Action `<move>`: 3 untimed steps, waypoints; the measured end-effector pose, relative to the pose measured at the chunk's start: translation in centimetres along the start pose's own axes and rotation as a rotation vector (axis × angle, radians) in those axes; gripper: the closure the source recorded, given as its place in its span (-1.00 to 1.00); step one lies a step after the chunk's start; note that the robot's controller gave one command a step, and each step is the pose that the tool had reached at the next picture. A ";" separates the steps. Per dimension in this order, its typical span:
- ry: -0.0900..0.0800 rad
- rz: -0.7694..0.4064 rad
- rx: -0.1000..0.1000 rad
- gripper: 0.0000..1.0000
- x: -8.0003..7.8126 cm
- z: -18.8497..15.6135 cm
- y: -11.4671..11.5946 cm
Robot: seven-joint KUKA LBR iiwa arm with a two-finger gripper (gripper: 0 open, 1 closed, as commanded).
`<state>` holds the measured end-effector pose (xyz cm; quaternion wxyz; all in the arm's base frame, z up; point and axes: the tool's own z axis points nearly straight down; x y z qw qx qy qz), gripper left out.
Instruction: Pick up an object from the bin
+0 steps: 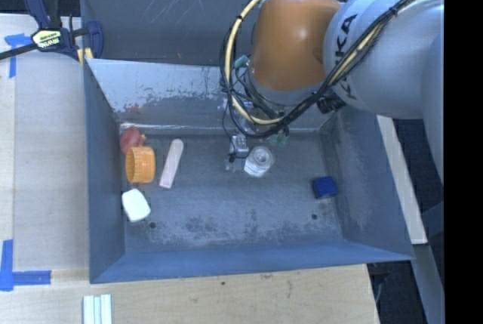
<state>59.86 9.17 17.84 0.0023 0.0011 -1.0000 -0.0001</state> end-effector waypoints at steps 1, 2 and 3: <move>-0.008 0.003 -0.001 -1.00 -0.1 -0.5 -0.1; 0.000 -0.533 -0.002 -1.00 -1.9 11.0 7.2; -0.012 -0.335 0.000 -1.00 -2.6 4.7 6.9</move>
Offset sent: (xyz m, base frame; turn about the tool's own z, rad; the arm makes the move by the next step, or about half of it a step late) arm 0.0195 0.0714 -0.1084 -0.5351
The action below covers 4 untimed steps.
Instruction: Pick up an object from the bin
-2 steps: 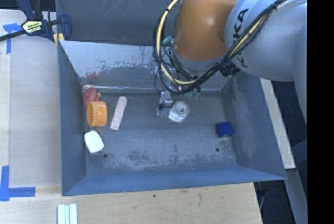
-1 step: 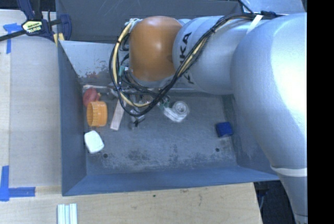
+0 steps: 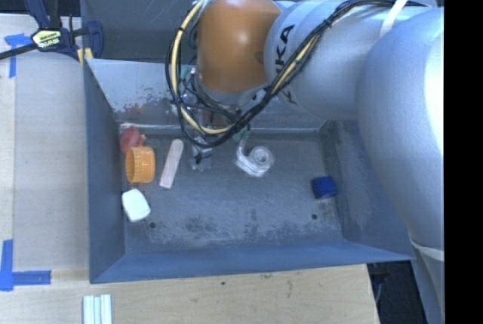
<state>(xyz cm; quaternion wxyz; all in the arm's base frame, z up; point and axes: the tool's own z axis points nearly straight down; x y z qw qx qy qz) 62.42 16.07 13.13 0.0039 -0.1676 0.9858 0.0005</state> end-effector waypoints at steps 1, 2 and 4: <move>0.011 -0.584 -0.008 -1.00 2.1 3.2 1.4; -0.005 -0.411 0.000 -1.00 0.2 6.1 -0.3; -0.002 -0.971 -0.006 1.00 -0.6 5.8 2.0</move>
Offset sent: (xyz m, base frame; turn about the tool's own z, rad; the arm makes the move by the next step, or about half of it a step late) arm -0.0011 -0.0030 -0.0613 -0.4136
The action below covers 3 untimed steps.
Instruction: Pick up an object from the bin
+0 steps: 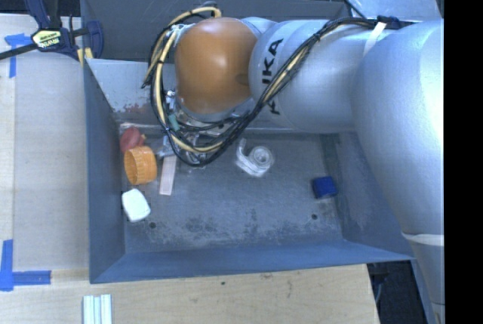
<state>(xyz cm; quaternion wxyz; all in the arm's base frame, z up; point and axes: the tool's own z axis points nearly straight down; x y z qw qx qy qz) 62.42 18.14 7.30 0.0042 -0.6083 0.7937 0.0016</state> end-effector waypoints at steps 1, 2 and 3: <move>0.001 0.001 -0.002 1.00 0.0 -0.2 0.1; 0.001 0.001 -0.002 1.00 0.0 -1.0 0.1; -0.002 0.002 0.000 1.00 0.0 -1.5 0.0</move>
Offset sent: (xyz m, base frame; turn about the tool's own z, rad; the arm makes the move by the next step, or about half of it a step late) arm 0.0000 -0.0001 0.0239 0.0000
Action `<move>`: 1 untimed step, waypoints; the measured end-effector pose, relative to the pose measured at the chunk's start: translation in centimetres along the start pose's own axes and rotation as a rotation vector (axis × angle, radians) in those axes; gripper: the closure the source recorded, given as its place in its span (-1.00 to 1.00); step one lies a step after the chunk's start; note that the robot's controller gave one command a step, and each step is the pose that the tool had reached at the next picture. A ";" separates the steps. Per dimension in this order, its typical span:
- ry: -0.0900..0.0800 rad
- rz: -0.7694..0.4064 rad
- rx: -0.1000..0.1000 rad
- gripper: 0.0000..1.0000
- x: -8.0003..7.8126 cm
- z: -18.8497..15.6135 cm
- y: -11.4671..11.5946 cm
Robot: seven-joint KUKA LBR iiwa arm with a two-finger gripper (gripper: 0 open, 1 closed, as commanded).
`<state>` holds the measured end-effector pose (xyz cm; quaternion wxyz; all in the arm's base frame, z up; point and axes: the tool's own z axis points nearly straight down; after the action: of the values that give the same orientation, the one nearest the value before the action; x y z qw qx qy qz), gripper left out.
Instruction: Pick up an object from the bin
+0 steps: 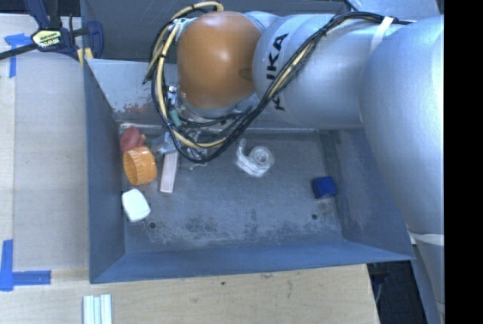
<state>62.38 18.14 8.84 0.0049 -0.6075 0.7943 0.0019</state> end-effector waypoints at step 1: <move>0.002 0.001 -0.005 1.00 0.1 -0.8 0.1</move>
Offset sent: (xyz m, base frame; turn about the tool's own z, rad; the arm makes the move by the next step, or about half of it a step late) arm 0.0000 0.0002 0.0199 0.0000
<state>62.24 18.12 9.64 0.0027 -0.6071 0.7946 0.0030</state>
